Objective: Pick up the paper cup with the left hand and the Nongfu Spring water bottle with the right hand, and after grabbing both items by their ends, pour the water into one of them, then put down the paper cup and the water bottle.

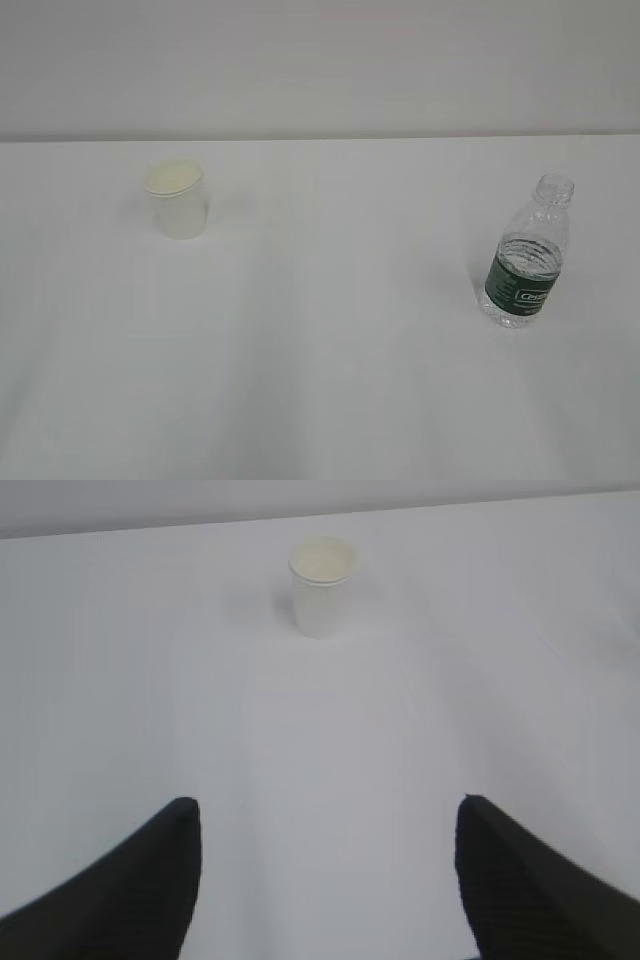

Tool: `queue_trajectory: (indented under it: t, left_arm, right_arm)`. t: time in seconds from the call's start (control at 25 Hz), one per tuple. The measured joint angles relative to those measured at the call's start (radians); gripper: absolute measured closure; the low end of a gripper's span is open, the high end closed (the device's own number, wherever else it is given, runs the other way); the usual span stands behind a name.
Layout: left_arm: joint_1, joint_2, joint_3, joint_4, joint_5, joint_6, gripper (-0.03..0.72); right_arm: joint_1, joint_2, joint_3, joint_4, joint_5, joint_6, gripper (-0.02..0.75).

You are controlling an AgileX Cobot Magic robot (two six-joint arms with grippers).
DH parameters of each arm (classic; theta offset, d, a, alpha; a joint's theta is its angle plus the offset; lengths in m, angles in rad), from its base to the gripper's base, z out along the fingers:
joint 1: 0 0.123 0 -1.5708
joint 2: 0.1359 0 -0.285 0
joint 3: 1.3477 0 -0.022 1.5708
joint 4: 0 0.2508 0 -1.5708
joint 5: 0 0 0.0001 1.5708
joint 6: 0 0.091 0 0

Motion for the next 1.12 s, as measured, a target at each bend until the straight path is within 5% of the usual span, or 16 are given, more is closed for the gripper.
queue_trajectory:
  t: [1.12]
  left_arm:
    - [0.000,0.329,0.000,0.075,-0.391,0.000,0.120]
  right_arm:
    - [0.000,0.361,0.000,0.002,-0.412,-0.071,0.150]
